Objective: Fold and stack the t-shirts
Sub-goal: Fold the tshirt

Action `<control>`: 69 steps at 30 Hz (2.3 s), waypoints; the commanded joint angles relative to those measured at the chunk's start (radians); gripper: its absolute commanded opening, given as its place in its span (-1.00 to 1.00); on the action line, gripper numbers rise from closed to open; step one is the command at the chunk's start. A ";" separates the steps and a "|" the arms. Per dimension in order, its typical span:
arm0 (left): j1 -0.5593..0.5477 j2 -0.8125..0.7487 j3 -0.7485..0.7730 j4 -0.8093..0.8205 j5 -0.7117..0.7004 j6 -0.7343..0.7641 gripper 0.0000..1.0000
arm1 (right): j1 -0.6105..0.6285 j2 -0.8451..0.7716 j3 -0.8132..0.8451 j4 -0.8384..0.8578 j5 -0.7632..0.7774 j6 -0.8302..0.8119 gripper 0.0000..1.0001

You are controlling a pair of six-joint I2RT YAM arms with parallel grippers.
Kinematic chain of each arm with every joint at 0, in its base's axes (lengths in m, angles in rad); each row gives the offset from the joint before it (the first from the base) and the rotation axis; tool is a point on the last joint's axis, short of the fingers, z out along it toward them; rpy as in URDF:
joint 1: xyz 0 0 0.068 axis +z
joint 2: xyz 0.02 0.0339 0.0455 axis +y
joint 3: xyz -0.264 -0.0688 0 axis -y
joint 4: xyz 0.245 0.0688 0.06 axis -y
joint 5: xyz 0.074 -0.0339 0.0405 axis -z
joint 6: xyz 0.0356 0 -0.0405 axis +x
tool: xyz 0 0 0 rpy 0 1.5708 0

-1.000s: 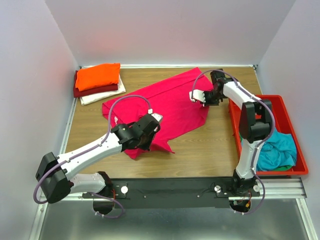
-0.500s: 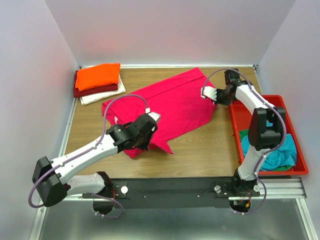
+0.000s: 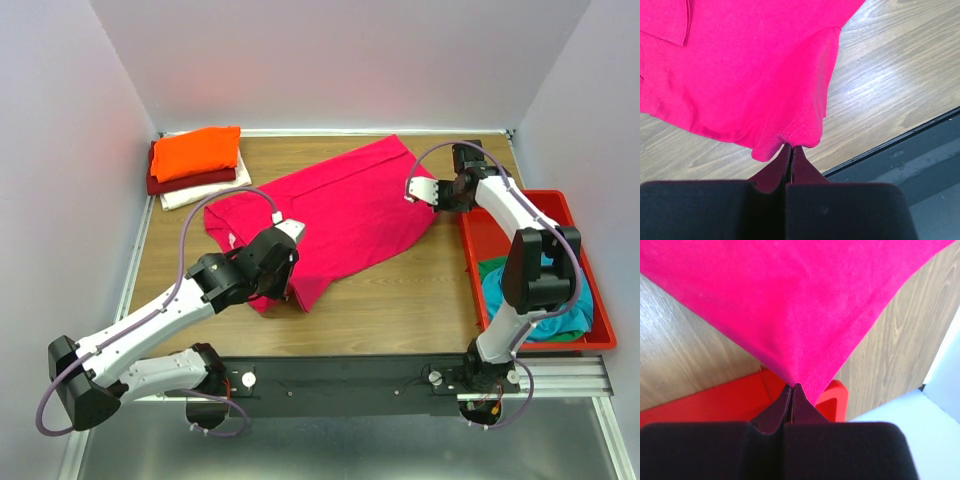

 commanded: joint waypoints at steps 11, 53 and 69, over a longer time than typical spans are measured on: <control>0.014 -0.009 0.068 0.032 -0.024 0.001 -1.00 | -0.004 0.047 0.065 0.005 -0.002 0.057 -0.99; 0.606 0.391 0.329 0.353 0.046 0.357 -1.00 | 0.039 0.566 0.717 0.006 0.021 0.439 -0.99; 0.637 0.497 0.390 0.348 0.049 0.372 -1.00 | 0.044 0.621 0.774 0.011 0.034 0.468 -0.93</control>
